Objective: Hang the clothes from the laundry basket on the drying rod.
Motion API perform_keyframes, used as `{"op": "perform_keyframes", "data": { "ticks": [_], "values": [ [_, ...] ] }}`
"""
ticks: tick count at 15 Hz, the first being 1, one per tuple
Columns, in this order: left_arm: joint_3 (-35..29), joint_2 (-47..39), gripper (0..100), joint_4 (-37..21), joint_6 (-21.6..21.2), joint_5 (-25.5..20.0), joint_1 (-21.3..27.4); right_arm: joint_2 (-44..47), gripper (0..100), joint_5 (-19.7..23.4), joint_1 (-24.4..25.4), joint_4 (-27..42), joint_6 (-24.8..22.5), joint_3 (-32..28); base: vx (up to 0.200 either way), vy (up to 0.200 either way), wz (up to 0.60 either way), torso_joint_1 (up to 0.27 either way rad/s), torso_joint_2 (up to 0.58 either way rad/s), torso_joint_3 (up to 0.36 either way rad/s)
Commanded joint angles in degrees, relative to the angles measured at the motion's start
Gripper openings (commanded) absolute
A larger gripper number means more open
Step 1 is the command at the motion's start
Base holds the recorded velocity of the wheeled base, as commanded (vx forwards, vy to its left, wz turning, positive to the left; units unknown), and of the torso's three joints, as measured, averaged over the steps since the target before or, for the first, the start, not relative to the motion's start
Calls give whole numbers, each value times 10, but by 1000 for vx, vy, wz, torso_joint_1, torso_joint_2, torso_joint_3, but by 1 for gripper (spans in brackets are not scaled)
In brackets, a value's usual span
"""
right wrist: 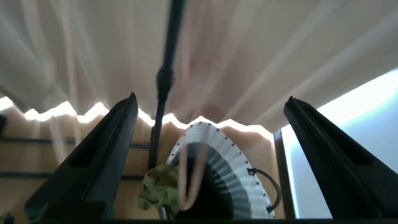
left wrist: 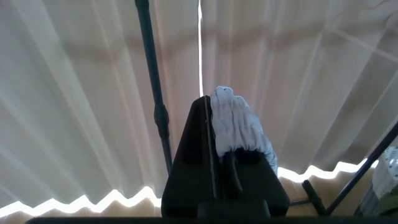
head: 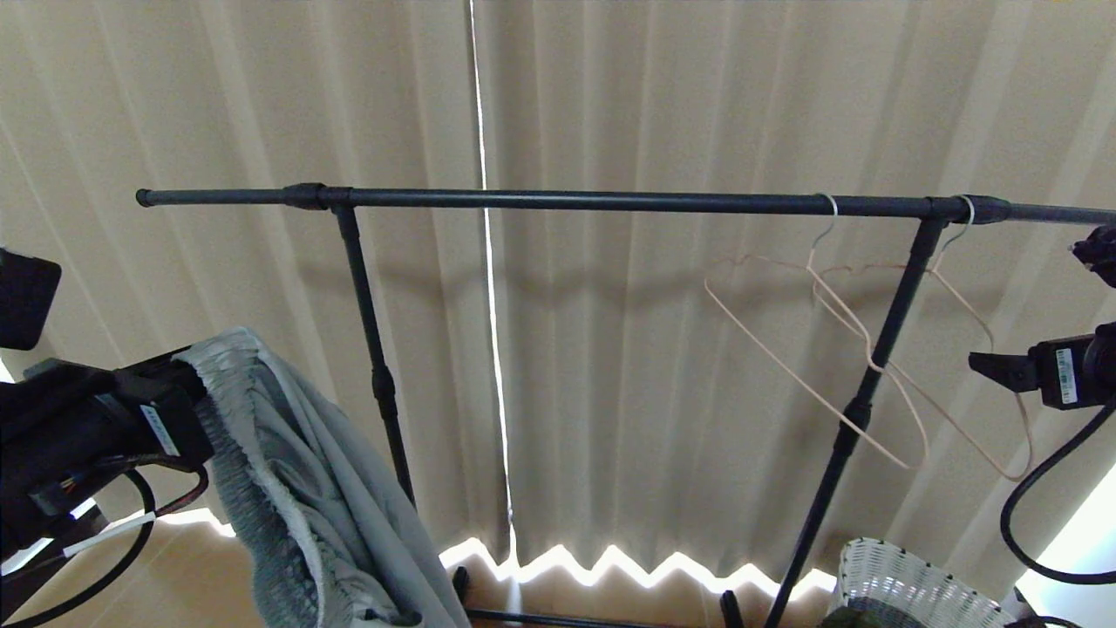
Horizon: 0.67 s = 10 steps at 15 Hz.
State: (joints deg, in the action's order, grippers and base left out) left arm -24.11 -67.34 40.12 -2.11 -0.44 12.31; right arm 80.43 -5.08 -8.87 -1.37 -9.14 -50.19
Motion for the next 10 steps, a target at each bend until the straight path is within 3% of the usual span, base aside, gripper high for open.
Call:
{"op": "perform_keyframes", "data": {
  "ticks": [1, 6, 10],
  "values": [
    [-1, 0, 0, 0, 0, 0, 0, 68, 100, 1, -8, 2, 43, -40, 0, 0, 0, 0, 0, 0],
    [-1, 1, 0, 0, 0, 0, 0, 134, 100, 9, -8, -1, 85, -59, 0, 0, 0, 10, 0, 0],
    [0, 1, 0, 0, 0, 0, 0, 148, 100, 22, -8, -5, 88, -64, 0, 0, 0, 0, 0, 0]
  ]
}}
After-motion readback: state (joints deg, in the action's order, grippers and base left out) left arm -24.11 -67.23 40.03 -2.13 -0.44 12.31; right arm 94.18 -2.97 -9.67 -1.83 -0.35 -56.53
